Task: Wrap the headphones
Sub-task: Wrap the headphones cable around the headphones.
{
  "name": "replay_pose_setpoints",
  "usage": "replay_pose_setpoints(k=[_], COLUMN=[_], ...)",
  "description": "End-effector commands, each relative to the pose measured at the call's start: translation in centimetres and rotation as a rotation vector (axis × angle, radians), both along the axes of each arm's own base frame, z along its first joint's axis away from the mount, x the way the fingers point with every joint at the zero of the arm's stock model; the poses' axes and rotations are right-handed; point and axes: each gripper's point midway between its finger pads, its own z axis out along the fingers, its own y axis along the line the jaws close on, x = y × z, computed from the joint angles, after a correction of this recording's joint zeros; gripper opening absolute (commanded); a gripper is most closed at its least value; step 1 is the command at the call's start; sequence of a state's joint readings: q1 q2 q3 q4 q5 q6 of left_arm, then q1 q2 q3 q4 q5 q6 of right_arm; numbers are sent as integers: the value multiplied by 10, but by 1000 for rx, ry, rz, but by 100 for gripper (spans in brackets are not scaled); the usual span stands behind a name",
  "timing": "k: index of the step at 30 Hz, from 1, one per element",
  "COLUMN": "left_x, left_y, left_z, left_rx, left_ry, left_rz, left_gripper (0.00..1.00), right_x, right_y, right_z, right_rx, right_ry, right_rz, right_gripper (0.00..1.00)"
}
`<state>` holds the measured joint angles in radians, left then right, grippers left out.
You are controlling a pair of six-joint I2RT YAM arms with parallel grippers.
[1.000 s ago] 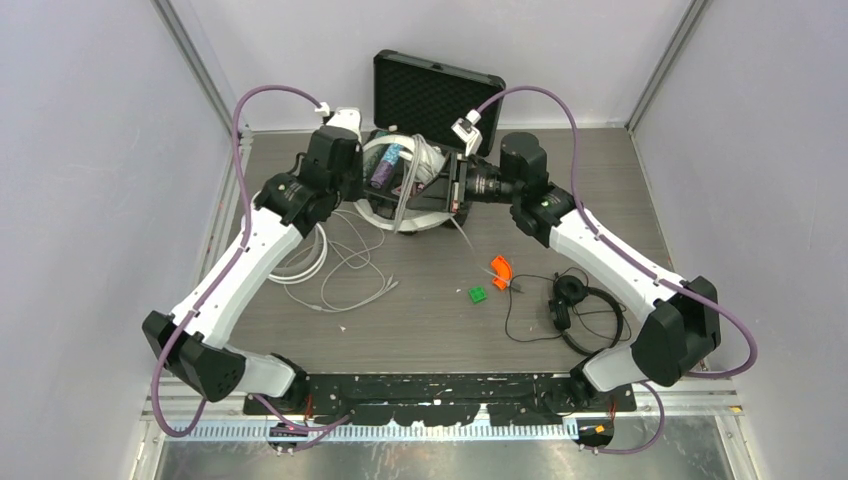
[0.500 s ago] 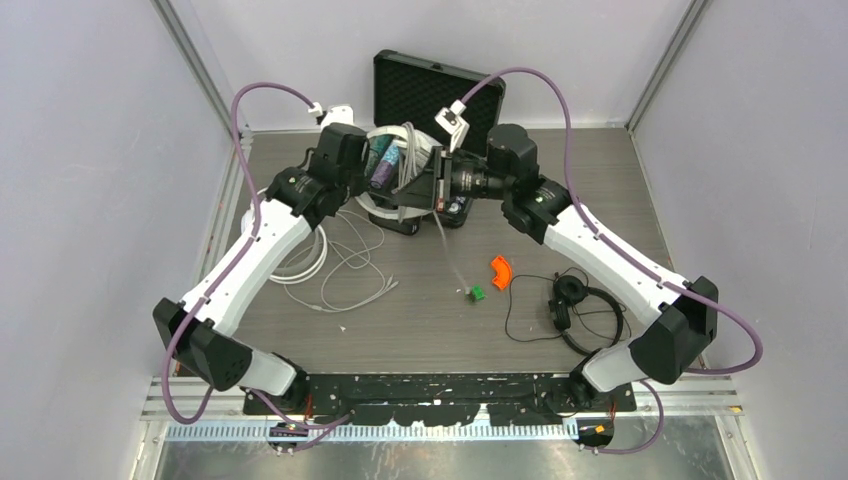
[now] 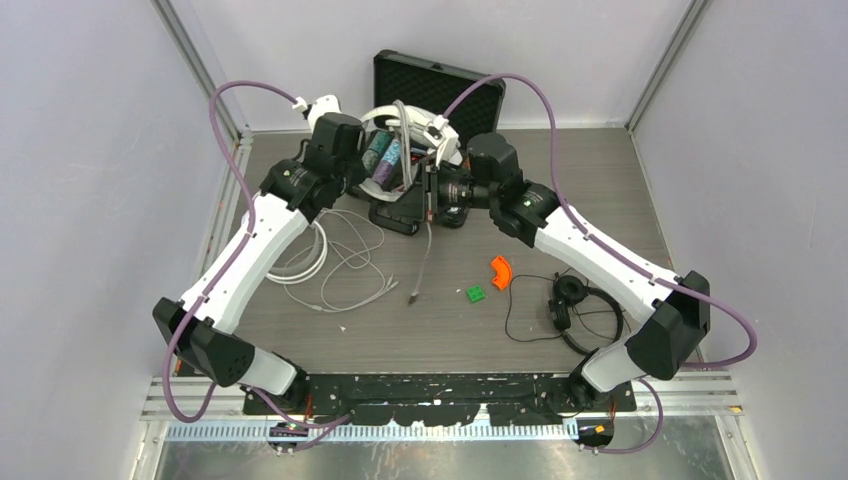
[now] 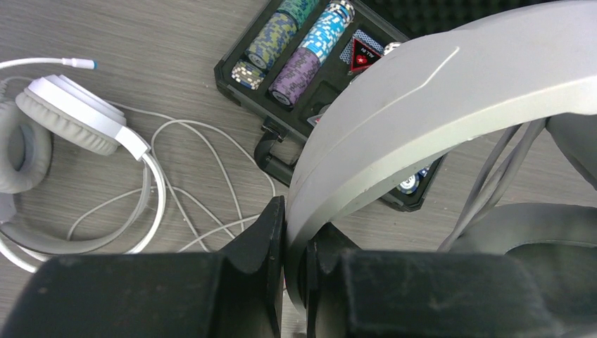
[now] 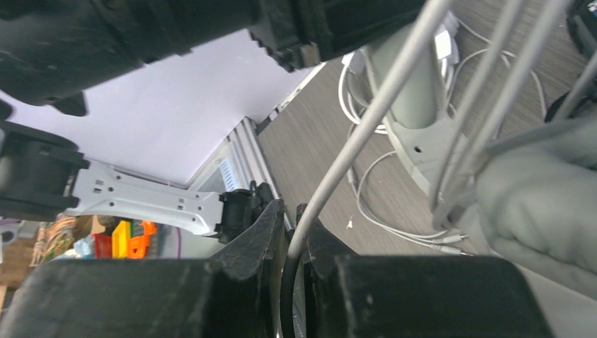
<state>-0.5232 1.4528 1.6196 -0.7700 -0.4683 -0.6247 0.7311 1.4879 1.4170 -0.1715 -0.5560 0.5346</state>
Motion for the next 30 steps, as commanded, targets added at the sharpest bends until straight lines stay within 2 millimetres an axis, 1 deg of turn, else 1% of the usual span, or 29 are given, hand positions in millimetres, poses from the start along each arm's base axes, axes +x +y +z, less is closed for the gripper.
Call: replay_pose_setpoints(k=[1, 5, 8, 10, 12, 17, 19, 24, 30], left_x=[-2, -6, -9, -11, -13, -19, -22, -27, -29], left_y=[-2, -6, -7, -8, -9, -8, -8, -12, -11], left_z=[76, 85, 94, 100, 106, 109, 111, 116, 124], left_rx=[-234, -279, -305, -323, -335, -346, -355, -383, -391], left_ry=[-187, -195, -209, -219, -233, -235, -237, -232, -240], left_rz=[43, 29, 23, 17, 7, -6, -11, -33, -37], left_gripper=[0, 0, 0, 0, 0, 0, 0, 0, 0], right_x=[0, 0, 7, 9, 11, 9, 11, 10, 8], right_y=[3, 4, 0, -4, -4, -8, -8, -2, 3], right_z=[10, 4, 1, -5, -3, -11, -17, -35, -42], right_rx=[21, 5, -5, -25, -6, 20, 23, 25, 90], right_ry=[-134, -199, -253, -279, -324, -407, -424, -429, -443], right_rz=[-10, -30, -83, -107, -124, -137, -140, -115, -122], right_gripper=[18, 18, 19, 19, 19, 21, 22, 22, 24])
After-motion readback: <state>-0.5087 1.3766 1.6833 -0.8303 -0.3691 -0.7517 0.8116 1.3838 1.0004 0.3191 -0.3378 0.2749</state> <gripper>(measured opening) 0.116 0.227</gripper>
